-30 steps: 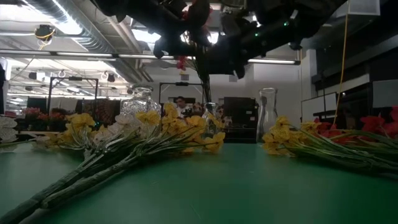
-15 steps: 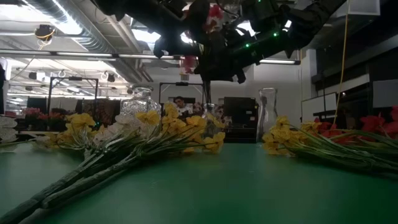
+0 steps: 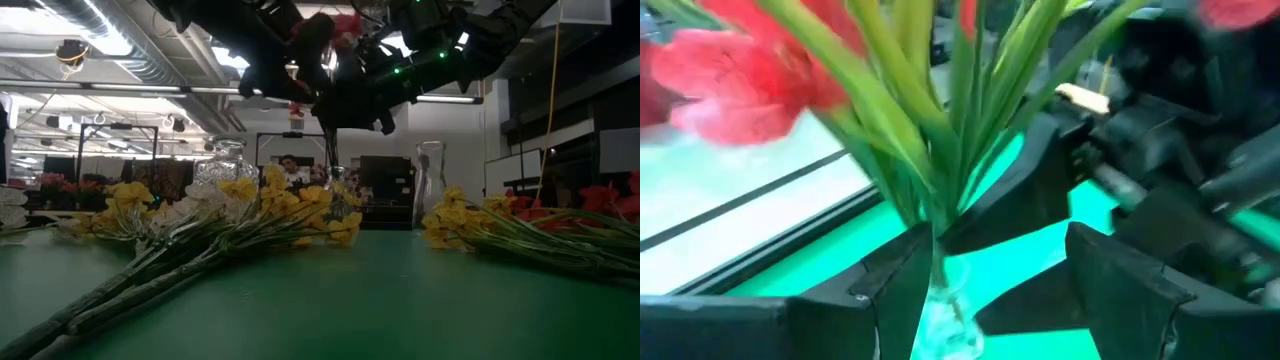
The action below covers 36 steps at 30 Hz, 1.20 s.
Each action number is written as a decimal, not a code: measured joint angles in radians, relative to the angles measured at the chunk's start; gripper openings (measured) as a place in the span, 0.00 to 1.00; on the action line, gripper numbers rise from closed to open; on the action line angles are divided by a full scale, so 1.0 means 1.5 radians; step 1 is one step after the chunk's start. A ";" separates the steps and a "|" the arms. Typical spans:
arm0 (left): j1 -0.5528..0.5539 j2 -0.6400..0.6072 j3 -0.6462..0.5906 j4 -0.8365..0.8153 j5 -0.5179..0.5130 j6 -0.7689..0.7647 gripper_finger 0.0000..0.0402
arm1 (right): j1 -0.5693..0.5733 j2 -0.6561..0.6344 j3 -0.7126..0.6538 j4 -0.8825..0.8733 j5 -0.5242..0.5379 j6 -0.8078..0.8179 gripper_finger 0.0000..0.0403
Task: Sort flowers into vase by color
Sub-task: Put the left red flower into the center transparent vase, then put the red flower into the center transparent vase
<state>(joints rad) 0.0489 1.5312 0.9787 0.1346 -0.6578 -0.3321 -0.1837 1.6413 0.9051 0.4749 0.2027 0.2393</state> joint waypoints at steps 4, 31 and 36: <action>0.000 0.000 0.000 -0.018 -0.009 -0.004 0.56 | 0.000 0.000 0.000 -0.001 0.000 0.000 0.49; -0.046 0.000 -0.001 -0.168 -0.007 -0.066 0.56 | -0.001 -0.015 0.002 0.001 0.068 0.014 0.49; -0.063 0.000 -0.001 -0.168 -0.009 -0.076 0.56 | -0.001 -0.030 0.001 -0.002 0.070 0.015 0.49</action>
<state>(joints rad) -0.0457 1.5314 0.9779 -0.1175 -0.6715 -0.4466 -0.1844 1.5959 0.9070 0.4723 0.3080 0.2619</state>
